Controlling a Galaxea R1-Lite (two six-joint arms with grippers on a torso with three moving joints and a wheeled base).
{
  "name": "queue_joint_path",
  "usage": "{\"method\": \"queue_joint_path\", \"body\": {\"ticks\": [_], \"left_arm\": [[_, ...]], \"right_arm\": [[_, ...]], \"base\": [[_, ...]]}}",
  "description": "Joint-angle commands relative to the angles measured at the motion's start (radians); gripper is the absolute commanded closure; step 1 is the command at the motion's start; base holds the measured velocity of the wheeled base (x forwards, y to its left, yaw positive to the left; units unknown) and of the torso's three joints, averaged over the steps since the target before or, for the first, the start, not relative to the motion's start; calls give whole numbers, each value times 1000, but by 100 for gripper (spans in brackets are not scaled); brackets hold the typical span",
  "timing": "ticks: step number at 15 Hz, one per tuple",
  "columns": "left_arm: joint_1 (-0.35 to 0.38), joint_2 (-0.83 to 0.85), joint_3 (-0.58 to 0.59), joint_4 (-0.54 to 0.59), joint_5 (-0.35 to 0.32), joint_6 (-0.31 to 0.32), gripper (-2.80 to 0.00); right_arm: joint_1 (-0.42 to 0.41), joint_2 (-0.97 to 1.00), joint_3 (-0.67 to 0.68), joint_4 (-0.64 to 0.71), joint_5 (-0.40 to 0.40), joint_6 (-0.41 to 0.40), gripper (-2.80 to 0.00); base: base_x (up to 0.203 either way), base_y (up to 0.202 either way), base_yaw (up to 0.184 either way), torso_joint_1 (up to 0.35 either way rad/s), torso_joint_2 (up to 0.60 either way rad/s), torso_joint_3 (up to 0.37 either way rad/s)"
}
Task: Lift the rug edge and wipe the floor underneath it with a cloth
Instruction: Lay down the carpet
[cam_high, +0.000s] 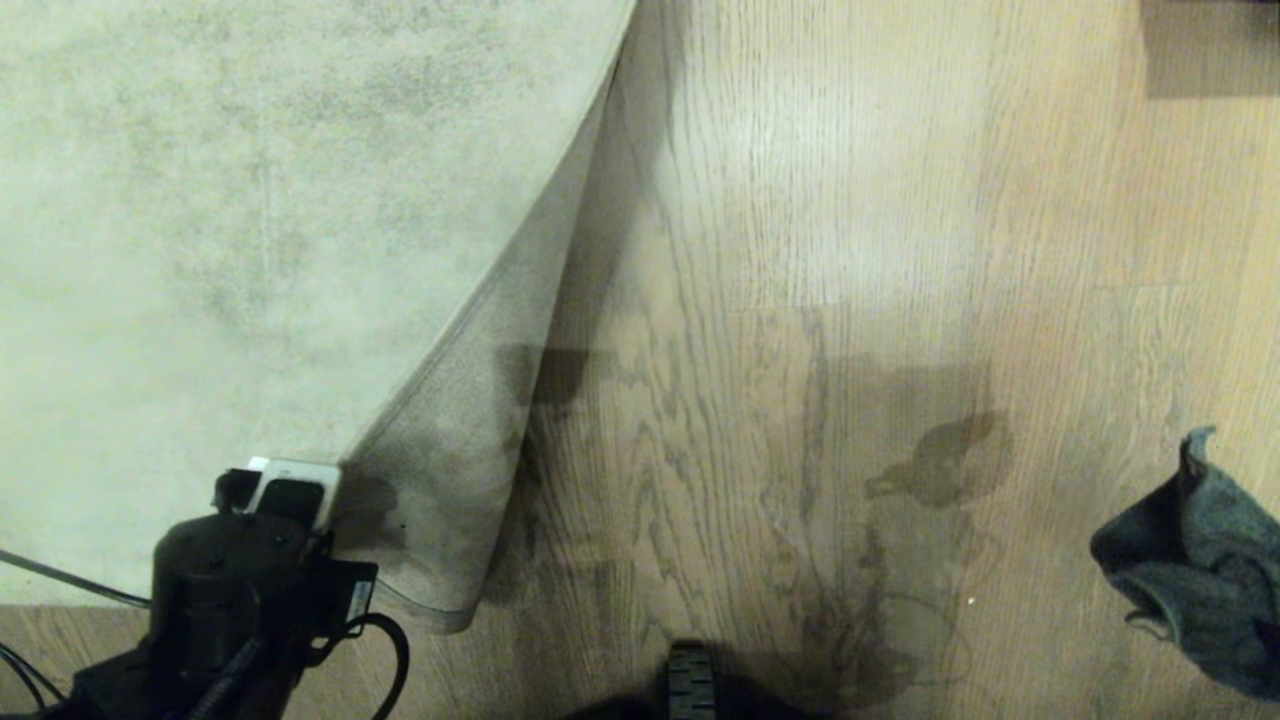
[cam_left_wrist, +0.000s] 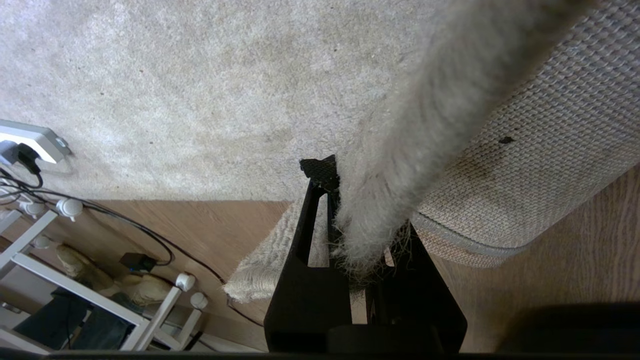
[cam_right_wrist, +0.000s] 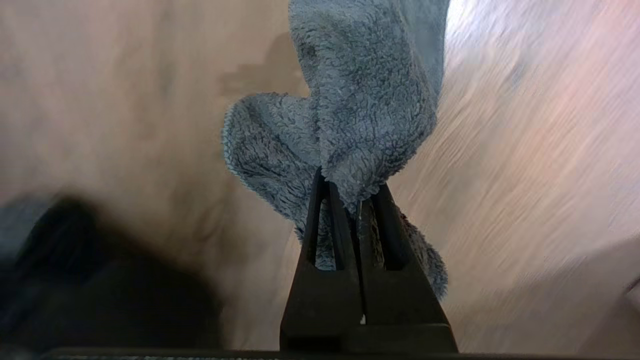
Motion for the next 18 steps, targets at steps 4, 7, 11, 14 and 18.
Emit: {"method": "queue_joint_path", "body": {"ticks": [4, 7, 11, 14, 18], "left_arm": [[-7, 13, -4, -7, 5, 1, 0], [-14, 13, -2, -7, 6, 1, 0], [-16, 19, -4, -7, 4, 0, 0], [-16, 30, -23, -7, 3, 1, 0], [-17, 36, -22, -7, 3, 2, 0]], "right_arm": [[0, -261, 6, 406, 227, 177, 0], [0, -259, 6, 411, 201, 243, 0], [0, -259, 6, 411, 201, 243, 0], [-22, -258, 6, 411, 201, 242, 0], [-170, -260, 6, 411, 201, 244, 0]], "base": [[0, 0, 0, 0, 0, 0], [0, 0, 0, 0, 0, 0], [0, 0, 0, 0, 0, 0], [0, 0, 0, 0, 0, 0], [0, 0, 0, 0, 0, 0]]}}
